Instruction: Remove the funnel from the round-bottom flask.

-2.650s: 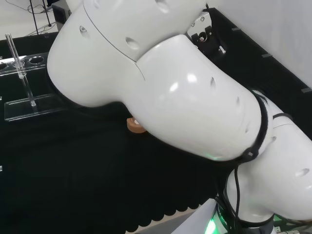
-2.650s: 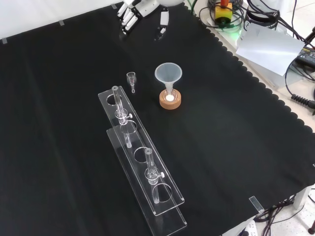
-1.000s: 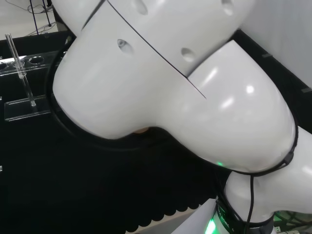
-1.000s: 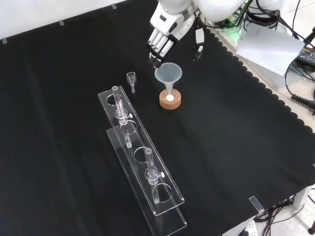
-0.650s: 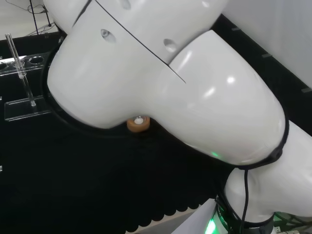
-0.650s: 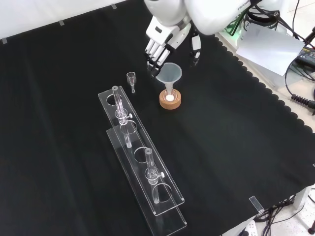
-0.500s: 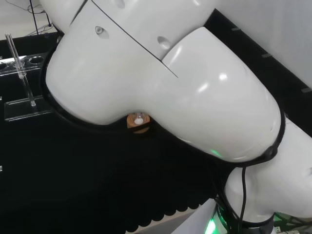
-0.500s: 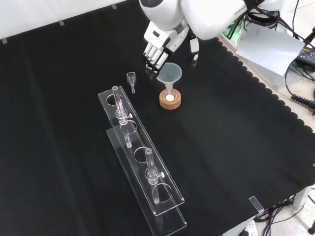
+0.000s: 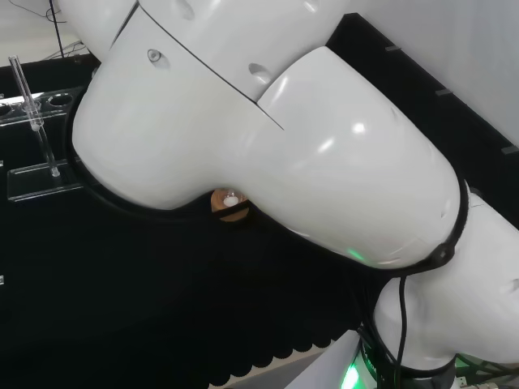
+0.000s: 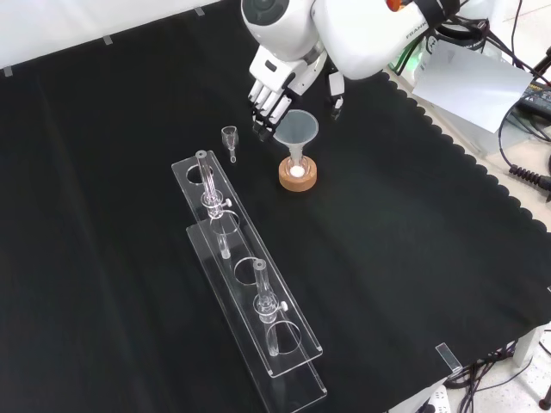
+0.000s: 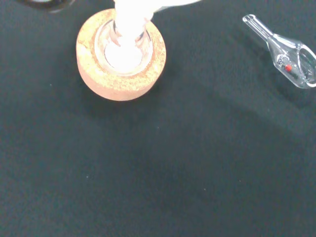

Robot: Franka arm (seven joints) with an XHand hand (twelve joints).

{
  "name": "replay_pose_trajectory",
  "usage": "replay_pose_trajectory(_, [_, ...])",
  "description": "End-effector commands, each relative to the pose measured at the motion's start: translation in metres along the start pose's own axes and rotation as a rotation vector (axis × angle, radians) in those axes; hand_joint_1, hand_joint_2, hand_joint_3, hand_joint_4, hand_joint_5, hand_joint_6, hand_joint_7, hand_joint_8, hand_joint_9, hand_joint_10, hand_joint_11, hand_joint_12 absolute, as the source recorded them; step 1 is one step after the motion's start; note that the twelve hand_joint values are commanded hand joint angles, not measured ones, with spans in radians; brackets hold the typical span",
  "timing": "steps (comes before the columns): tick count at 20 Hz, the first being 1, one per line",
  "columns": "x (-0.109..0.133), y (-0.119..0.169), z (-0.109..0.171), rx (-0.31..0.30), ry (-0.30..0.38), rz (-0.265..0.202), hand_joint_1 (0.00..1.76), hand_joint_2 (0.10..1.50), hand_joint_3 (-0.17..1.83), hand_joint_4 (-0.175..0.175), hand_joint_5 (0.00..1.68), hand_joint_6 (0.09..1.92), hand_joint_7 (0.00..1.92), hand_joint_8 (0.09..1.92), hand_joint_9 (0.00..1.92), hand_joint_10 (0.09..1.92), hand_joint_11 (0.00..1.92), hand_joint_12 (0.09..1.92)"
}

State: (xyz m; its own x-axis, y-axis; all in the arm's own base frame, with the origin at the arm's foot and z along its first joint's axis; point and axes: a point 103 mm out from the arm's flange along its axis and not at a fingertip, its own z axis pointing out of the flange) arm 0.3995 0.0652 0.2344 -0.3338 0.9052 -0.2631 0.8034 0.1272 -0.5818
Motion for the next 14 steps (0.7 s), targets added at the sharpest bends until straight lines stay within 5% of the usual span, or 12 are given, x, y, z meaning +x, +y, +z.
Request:
replay_pose_trajectory(1, [-0.002,0.008,0.009,0.014,-0.012,-0.002,0.70,0.62,0.49,-0.074,0.08,0.09,0.00,0.56,0.23,0.77,0.29,1.44])
replay_pose_trajectory(14, [-0.006,0.021,0.019,0.026,-0.010,-0.016,0.71,0.62,0.50,-0.074,0.09,0.09,0.00,0.56,0.21,0.77,0.28,1.45])
